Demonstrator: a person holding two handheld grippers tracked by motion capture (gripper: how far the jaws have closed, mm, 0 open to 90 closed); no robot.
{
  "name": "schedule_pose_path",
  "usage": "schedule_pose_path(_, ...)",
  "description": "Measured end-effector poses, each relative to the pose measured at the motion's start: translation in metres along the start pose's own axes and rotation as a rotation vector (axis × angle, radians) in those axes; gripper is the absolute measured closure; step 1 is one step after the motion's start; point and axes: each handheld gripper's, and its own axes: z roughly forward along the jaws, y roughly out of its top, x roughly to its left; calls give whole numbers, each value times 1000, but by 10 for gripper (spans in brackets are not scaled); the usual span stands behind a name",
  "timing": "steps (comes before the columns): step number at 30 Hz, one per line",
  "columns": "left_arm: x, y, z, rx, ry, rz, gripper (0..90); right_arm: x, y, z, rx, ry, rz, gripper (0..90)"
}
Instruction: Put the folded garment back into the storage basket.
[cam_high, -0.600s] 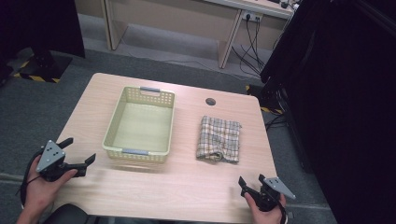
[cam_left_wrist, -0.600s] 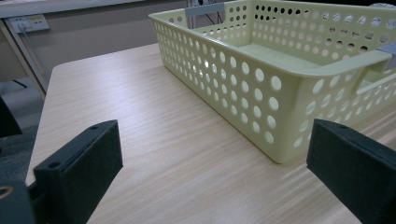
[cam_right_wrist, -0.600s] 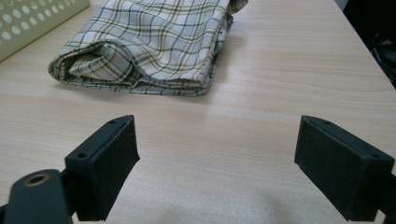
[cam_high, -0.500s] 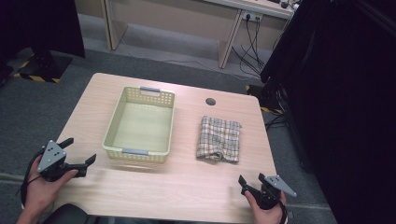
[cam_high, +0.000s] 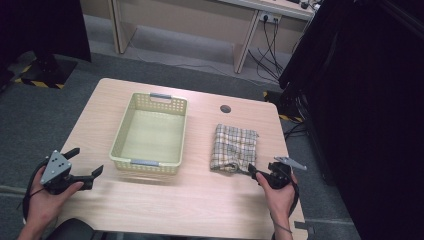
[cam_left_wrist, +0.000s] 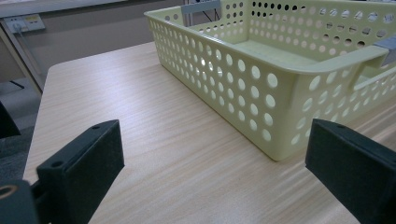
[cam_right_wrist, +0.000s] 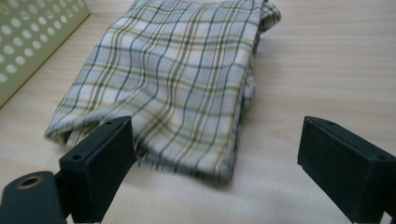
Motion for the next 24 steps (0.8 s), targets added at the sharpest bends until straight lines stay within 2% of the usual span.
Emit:
schedule_pose_path(3,1,0,0,-3,-1,-6,41,-1,15,18,40,-4,-5,119)
schedule_pose_path(11,1,0,0,-3,-5,-6,44,-11,45,61,107,-20,40,129)
schedule_pose_path(17,1,0,0,-3,-7,-10,44,-12,50,85,152,-23,50,158)
schedule_pose_path(24,1,0,0,-4,-9,-12,45,-5,47,102,187,-25,22,198)
